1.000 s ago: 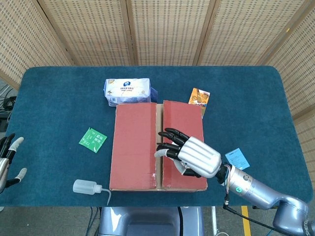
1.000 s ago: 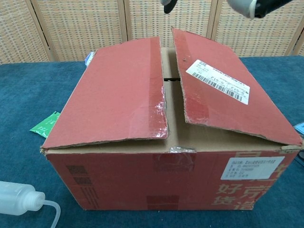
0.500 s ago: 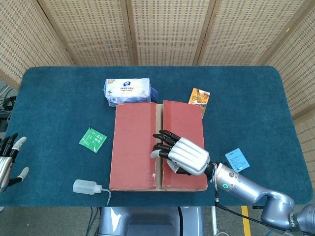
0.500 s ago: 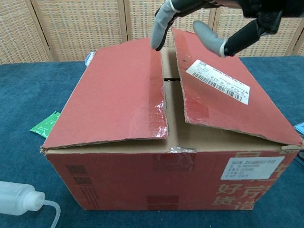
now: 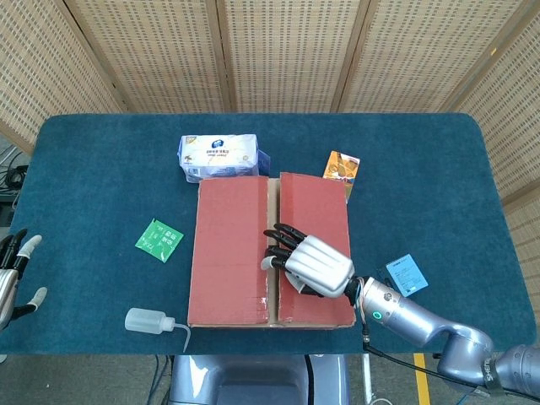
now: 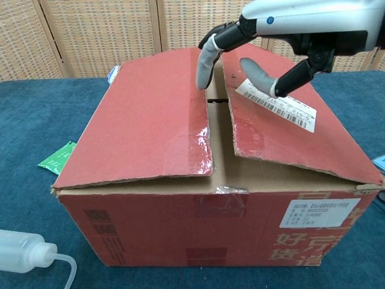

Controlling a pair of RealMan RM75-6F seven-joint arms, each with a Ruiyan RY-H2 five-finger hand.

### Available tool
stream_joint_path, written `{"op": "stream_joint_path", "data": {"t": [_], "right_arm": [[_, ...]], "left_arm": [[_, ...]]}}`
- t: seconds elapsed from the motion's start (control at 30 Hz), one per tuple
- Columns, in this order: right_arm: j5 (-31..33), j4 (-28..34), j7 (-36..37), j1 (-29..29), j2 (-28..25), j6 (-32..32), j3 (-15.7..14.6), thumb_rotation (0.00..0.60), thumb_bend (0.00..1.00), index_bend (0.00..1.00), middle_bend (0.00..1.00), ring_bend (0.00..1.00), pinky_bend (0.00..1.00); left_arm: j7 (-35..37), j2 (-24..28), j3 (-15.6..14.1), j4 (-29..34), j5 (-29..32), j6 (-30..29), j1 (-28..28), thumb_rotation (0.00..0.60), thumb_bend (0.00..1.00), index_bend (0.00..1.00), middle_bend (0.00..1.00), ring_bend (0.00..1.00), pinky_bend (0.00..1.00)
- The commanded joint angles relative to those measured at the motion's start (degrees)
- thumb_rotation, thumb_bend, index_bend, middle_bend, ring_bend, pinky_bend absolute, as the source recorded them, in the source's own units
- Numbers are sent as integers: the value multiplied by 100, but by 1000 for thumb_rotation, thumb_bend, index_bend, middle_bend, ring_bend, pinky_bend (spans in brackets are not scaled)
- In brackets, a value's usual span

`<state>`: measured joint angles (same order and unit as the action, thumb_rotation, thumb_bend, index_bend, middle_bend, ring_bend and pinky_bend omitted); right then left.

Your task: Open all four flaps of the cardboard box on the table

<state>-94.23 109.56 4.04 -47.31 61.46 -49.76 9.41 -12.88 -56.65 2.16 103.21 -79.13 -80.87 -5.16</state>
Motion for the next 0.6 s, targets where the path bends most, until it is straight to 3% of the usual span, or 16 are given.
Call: {"op": "stream_joint_path", "data": {"t": [0.03,0.6], "right_arm": [[55,-41,-95,-18,40,21,-25,600,878,311,305,7,43],[134,-233,-296,-13,145,-151,-113,600,878,434,488,88,43]], "left_arm": [[2,-2,3,-1,22,5,-2,600,325,75,0,0,0],[77,-16,-10,-52,48,-11,5,600,326,75,0,0,0]]}}
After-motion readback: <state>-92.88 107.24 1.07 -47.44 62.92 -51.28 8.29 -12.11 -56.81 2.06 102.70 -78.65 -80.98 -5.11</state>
